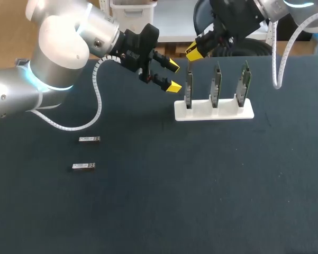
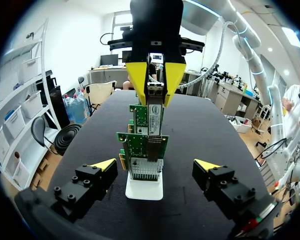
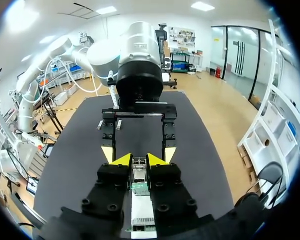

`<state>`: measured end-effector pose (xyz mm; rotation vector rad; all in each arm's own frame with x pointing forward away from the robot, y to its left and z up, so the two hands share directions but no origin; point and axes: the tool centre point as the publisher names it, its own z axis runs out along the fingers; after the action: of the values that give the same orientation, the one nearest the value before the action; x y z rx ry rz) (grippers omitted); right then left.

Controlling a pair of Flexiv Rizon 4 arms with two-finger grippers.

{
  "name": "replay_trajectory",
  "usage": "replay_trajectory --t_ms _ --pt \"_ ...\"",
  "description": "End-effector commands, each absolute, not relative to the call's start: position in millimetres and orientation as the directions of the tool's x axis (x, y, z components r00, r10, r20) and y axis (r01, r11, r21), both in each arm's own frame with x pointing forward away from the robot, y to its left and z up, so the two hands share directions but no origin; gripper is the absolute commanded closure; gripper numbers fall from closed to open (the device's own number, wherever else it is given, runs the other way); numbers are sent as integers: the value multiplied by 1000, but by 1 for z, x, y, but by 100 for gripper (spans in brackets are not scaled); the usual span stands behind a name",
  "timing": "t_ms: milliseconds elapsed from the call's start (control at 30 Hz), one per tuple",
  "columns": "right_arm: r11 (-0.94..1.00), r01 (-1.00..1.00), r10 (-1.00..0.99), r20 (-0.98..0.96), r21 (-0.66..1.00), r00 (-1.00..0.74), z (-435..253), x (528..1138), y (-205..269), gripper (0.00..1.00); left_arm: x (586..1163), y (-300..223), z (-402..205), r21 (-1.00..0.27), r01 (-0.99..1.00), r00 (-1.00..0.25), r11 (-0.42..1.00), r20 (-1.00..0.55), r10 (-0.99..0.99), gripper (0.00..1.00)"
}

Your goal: Pick up the optical module with the left hand, and insert it into the network port with the right hand.

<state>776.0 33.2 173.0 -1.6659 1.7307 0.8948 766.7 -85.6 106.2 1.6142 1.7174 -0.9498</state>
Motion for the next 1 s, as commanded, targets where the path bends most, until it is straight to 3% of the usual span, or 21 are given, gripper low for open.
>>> replay_trajectory --t_ms 33,1000 --pt "4 -998 -616 -786 67 -55 177 772 32 100 768 -86 106 -104 994 -90 8 -813 576 0" --pt "-7 -996 -625 -778 87 -64 168 768 33 100 768 -86 106 -104 994 -90 8 -813 576 0"
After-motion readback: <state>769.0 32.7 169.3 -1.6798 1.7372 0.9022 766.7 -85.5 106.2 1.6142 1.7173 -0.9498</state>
